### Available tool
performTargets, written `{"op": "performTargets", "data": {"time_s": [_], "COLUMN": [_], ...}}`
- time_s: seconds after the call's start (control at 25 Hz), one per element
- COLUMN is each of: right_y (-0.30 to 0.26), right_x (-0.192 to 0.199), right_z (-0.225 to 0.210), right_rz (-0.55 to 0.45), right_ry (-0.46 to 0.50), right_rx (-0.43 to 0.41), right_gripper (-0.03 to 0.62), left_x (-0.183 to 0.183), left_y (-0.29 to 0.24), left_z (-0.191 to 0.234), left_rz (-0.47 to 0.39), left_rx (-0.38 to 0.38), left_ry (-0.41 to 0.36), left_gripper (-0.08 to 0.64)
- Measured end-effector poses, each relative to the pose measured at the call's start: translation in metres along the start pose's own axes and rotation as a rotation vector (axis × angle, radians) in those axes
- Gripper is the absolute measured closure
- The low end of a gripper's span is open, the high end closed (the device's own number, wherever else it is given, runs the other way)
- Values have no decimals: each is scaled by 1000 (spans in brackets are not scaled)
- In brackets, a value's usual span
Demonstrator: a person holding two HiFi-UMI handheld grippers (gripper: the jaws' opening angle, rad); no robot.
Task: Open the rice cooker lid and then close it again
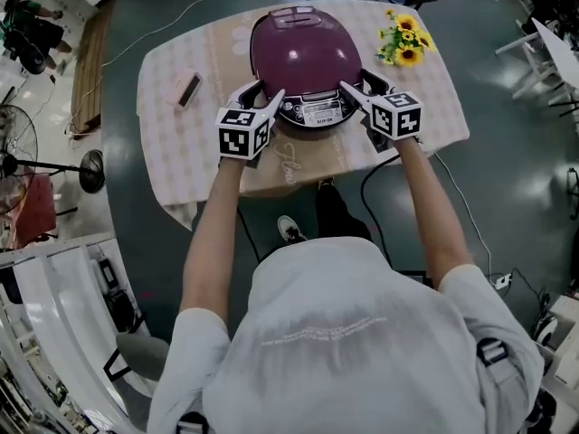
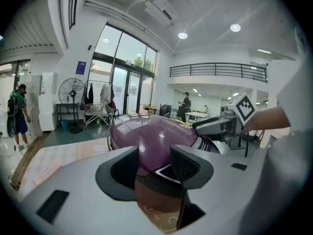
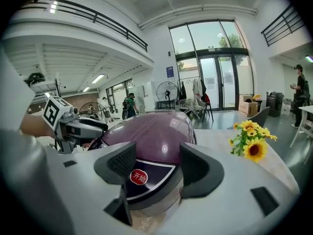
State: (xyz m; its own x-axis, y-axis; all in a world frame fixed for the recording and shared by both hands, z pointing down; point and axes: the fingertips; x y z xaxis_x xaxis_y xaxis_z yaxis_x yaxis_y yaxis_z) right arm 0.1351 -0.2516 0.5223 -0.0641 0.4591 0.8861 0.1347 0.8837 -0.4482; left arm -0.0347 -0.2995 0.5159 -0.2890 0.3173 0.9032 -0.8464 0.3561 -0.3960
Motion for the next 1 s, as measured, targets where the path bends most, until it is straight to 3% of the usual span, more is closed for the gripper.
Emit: {"op": "performTargets", "data": {"time_s": [0.08, 0.16, 0.24, 0.4, 0.52, 0.68, 1.0], "right_y": [6, 26, 53, 92, 114, 141, 176], "right_x": [7, 11, 12, 16, 8, -24, -89], "right_z": [-1, -7, -8, 13, 34, 52, 85], "right_rz": [22, -2, -48, -74, -103, -186, -323], "right_ry": [-56, -128, -136, 37, 121, 179, 277], "right_rx": [38, 100, 149, 206, 223, 229, 248], "right_gripper": [321, 419, 447, 499, 528, 550, 564], "left_x": [8, 9, 6, 9, 7, -8, -60], "left_y": [10, 25, 38, 63, 88, 124, 179], "left_z": [-1, -3, -8, -14, -13, -17, -34], "left_rz": [14, -17, -61, -94, -135, -185, -249], "left_rx": [3, 2, 11, -3, -44, -79, -132], "left_ry": [-23, -25, -14, -46, -25, -38, -200], "left_gripper": [350, 380, 426, 483, 519, 545, 545]}}
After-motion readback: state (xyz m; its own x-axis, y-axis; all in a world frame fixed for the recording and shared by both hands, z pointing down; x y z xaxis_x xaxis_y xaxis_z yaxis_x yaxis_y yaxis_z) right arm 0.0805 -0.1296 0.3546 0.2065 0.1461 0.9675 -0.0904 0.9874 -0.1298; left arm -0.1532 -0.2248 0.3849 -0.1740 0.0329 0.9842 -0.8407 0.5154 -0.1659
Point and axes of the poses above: the fingertips, and each gripper's own axes: y backward along the fingers, z to its left, x out of its underside, and after that the axes turned 6 degrees about x, right-handed
